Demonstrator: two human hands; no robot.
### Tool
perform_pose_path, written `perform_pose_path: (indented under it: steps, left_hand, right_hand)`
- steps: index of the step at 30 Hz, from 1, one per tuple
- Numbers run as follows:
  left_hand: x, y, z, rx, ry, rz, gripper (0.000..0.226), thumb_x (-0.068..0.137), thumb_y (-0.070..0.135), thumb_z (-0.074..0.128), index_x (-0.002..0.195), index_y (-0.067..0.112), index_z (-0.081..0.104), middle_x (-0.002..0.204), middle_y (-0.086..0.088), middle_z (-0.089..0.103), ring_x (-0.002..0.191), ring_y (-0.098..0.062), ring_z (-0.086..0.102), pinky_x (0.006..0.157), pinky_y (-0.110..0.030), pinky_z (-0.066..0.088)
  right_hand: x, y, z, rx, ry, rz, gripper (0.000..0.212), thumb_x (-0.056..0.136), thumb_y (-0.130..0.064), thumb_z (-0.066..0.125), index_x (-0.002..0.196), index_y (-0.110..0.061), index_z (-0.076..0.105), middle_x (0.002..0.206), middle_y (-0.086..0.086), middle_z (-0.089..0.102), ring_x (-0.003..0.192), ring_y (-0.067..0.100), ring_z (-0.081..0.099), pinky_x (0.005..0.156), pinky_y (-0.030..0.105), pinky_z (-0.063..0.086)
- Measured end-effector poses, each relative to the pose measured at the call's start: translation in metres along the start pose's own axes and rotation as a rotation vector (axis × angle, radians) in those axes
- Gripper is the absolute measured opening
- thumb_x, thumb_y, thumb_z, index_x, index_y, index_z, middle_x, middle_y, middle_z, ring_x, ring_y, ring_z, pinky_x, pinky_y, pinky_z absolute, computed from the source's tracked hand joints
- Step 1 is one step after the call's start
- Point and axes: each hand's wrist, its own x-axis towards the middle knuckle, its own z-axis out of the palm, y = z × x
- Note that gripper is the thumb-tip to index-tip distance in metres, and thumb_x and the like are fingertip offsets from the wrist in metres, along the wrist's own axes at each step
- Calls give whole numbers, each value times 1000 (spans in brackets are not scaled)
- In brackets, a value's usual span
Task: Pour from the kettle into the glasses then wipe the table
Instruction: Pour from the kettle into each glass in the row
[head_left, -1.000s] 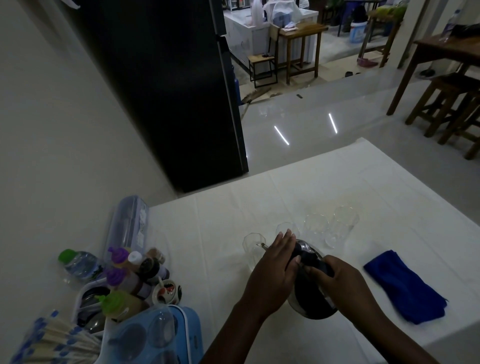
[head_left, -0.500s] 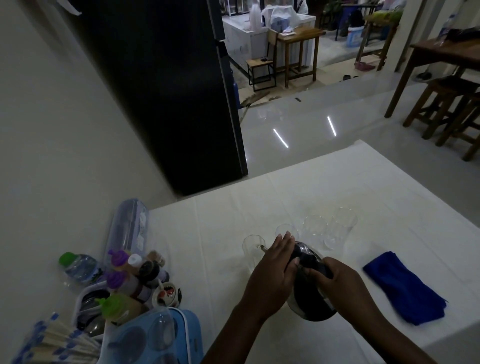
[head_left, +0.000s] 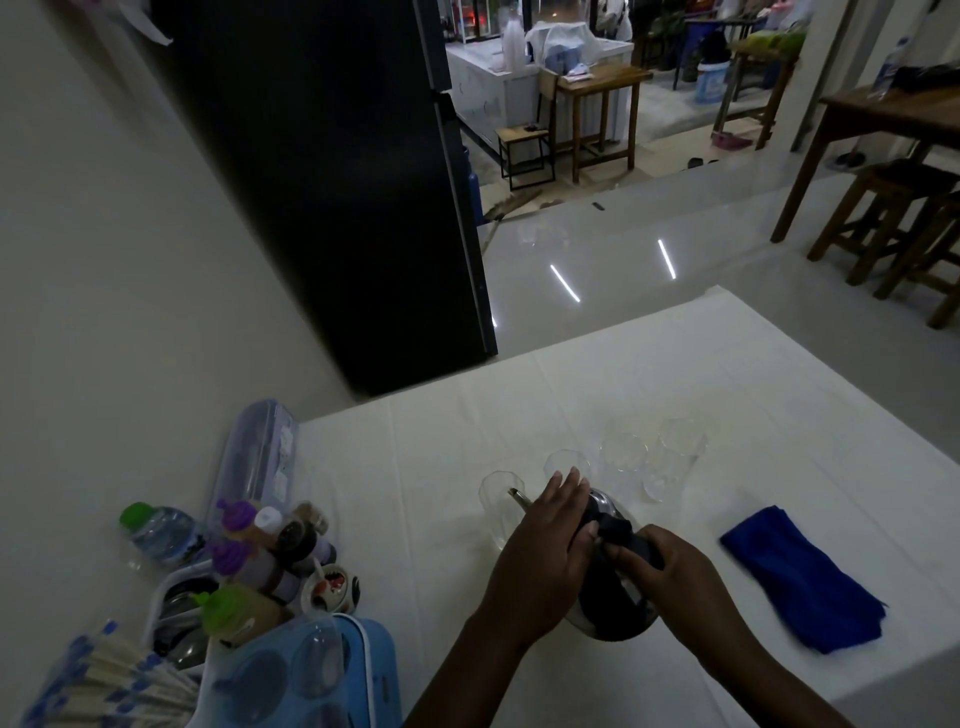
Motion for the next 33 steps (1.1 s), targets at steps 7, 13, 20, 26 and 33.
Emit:
perform_pose_path:
  steps: [7, 13, 20, 26, 33]
  left_hand:
    - [7, 17, 4, 56, 21, 32, 60, 94, 52, 17, 148, 25, 22, 155, 17, 11, 141, 6, -2, 112, -16, 7]
    - [19, 36, 14, 53, 32, 21, 53, 99, 46, 23, 148, 25, 21, 156, 14, 13, 142, 4, -2, 114, -20, 9]
    - [38, 49, 35, 67, 41, 14, 50, 101, 41, 28, 148, 25, 22, 157, 13, 14, 141, 5, -2, 115, -23, 11]
    - [54, 54, 45, 69, 45, 2, 51, 101, 40, 29, 148, 23, 22, 157, 11, 16, 142, 3, 0, 116, -24, 12]
    - [65, 53, 46, 51, 62, -4, 49, 102, 37, 31, 148, 23, 23, 157, 10, 18, 142, 4, 3, 116, -23, 13]
  right_hand:
    - [-1, 9, -13, 88, 14, -18, 21, 84, -34, 61, 75, -15, 59, 68, 3, 61, 63, 16, 56, 55, 23, 41]
    - [8, 18, -36, 68, -8, -11, 18, 84, -36, 59, 78, -18, 59, 72, 2, 64, 68, 18, 60, 57, 25, 45]
    - [17, 27, -62, 60, -15, -26, 15, 86, -33, 59, 80, -19, 58, 76, 3, 64, 72, 17, 62, 53, 19, 41]
    - [30, 35, -73, 33, -9, -8, 20, 86, -35, 57, 88, -15, 60, 80, 2, 65, 75, 15, 62, 56, 19, 44]
    - [44, 34, -78, 3, -11, -4, 18, 85, -37, 58, 86, -19, 58, 80, -1, 65, 74, 12, 61, 63, 25, 51]
